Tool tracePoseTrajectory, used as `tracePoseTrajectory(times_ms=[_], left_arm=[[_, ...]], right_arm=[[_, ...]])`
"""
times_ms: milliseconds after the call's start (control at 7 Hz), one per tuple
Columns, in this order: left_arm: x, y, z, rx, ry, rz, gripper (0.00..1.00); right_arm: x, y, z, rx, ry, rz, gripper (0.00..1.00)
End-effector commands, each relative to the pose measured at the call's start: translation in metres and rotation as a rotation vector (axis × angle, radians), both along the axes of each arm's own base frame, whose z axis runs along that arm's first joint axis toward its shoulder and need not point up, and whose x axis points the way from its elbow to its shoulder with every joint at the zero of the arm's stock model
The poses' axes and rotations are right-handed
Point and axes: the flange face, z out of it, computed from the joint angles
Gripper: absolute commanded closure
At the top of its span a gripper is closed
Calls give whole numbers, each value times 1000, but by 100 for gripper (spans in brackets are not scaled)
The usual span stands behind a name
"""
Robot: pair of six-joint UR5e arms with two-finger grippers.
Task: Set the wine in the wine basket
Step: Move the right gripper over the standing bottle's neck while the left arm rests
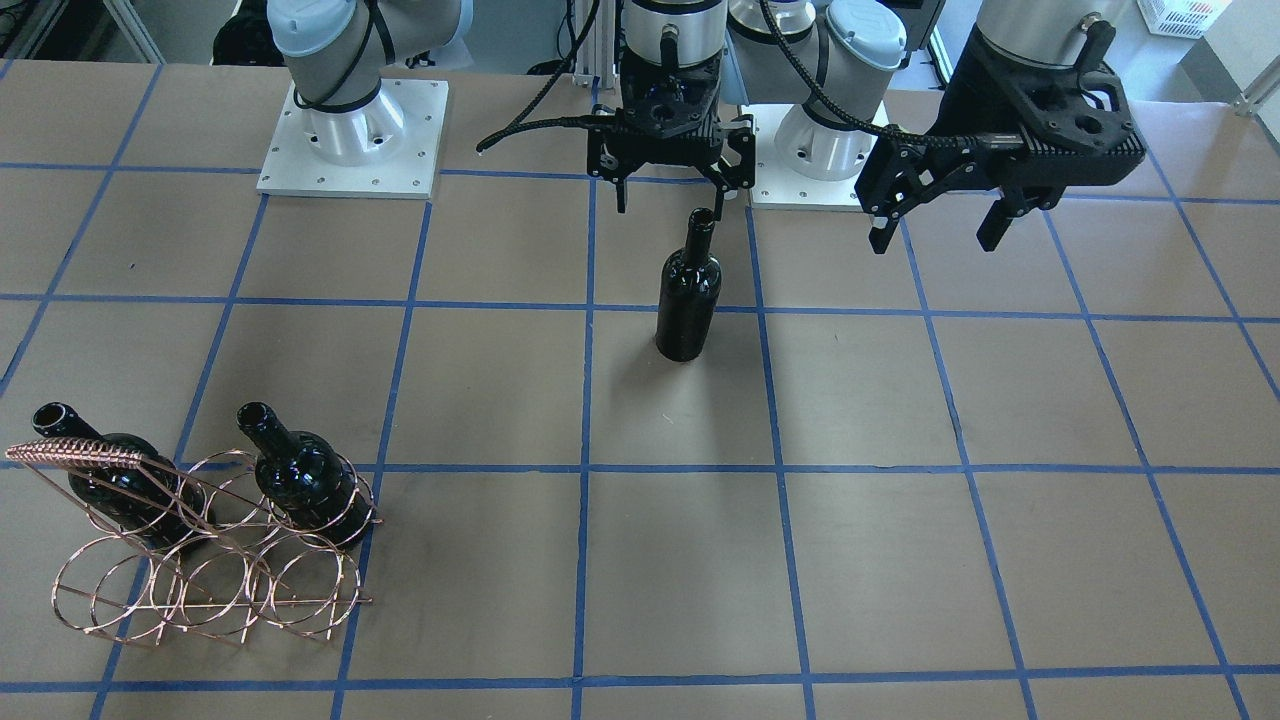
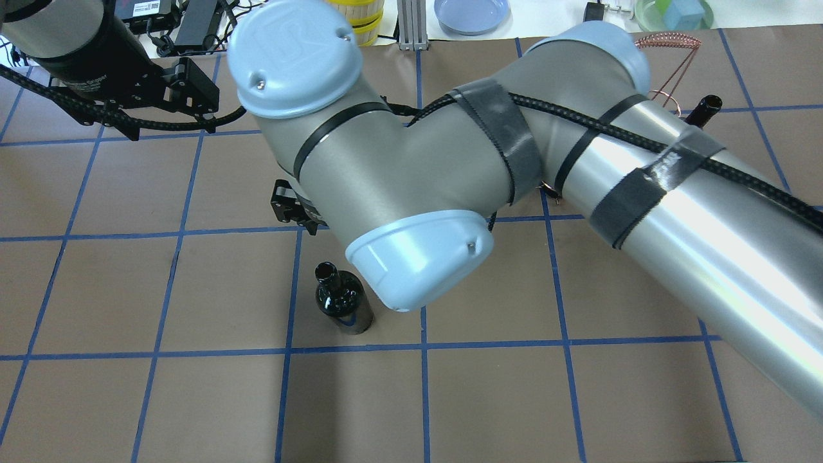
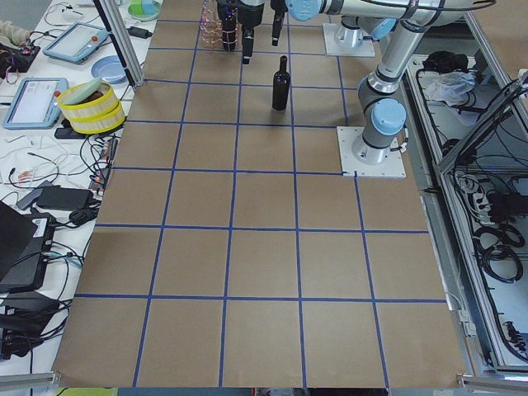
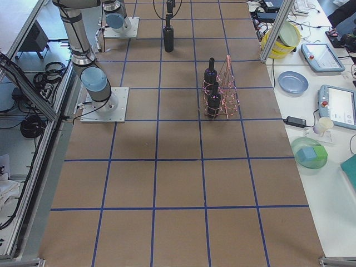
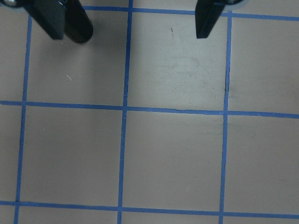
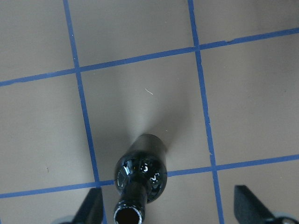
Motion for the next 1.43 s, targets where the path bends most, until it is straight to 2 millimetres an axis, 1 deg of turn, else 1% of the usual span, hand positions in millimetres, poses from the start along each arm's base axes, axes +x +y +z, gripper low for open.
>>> tracePoseTrajectory(times_ms=[0,143,286,429,571,714,857,1000,1286], left_arm=[[4,-1,-2,7,-1,1,0],[5,-3,-4,10,0,2,0],[5,-3,-5,11,1,2,0],[6,-4,-5,11,1,3,0],[6,-5,-8,19,0,4,0],[7,-7,-12,25,3,8,0],[8,-7,-13,28,4,9,0],[9,-7,-13,28,6,12,0],[10,-7,-13,28,6,14,0]], right_arm=[[23,-4,-9,-16,33,7,0],[28,-4,-18,-11,42,22,0],[42,0,-28,-18,39,58,0],[48,1,-38,-10,46,85,0],[50,5,-46,1,53,98,0],[50,5,-48,4,63,142,0],[50,5,-51,7,62,148,0],[50,7,-58,20,62,149,0],[47,9,-65,32,77,151,6]])
